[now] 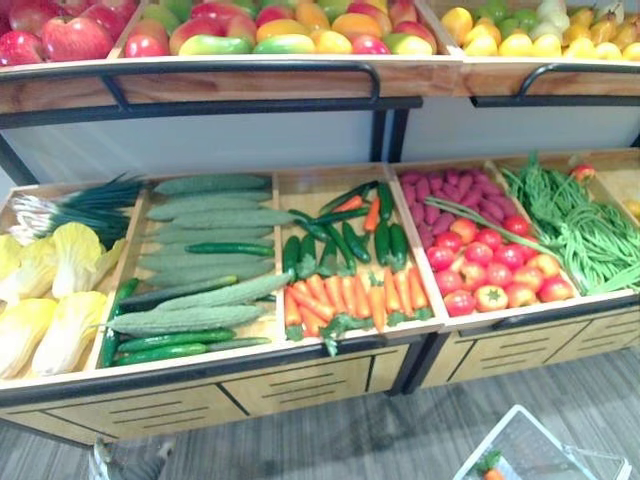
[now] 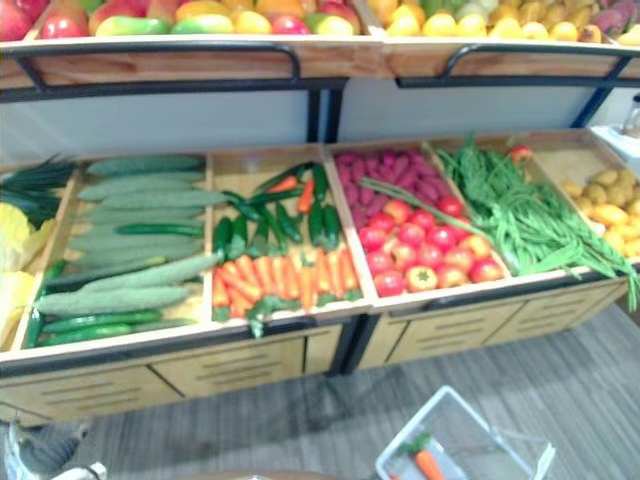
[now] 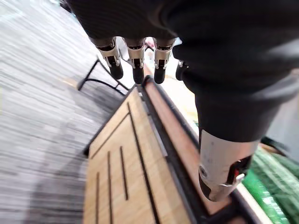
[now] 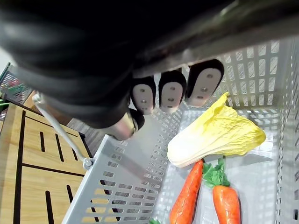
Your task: Pick vegetable in the basket
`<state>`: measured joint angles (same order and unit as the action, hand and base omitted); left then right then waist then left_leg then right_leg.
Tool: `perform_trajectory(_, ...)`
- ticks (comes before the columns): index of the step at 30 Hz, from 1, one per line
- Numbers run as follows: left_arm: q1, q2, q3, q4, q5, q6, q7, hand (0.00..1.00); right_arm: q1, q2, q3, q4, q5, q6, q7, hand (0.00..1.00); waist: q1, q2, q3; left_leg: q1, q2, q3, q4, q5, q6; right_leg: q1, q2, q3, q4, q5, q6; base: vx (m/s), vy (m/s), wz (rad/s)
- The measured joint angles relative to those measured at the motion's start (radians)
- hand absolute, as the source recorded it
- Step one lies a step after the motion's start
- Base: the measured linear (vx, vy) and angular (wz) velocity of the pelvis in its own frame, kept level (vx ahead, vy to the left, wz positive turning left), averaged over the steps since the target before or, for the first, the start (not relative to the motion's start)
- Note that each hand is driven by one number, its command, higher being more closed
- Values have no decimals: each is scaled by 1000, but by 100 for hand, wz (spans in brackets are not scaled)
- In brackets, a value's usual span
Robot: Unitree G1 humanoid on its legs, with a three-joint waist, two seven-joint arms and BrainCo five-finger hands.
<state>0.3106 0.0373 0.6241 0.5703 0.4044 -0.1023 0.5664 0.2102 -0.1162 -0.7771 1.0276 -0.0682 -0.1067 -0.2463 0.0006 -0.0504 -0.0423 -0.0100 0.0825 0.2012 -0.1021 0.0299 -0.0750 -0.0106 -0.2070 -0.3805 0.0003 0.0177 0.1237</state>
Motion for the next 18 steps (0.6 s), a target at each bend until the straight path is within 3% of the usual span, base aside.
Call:
perform_trajectory(5, -30, 2, 76, 239, -72, 20, -27, 0, -17, 0, -4, 22, 1, 0, -5, 100, -9, 5, -3, 15, -1, 0, 1, -4, -1, 7, 1, 7, 0, -1, -1, 68, -5, -6)
perform_trajectory(8, -33, 2, 77, 325, -109, 27, -103, 0, -52, -4, -4, 71, 9, 1, -5, 100, -24, 8, -4, 20, -2, 1, 2, -7, -4, 6, 3, 10, -3, -2, -2, 56, -2, -1)
perform_trajectory(18, -48, 13, -80, 450, -66, 39, -243, 0, -78, -4, 42, 119, 64, 1, 13, 100, -27, 26, 0, 44, 7, 35, 4, -23, -20, 8, 19, 52, -16, -4, -5, 17, -8, -11)
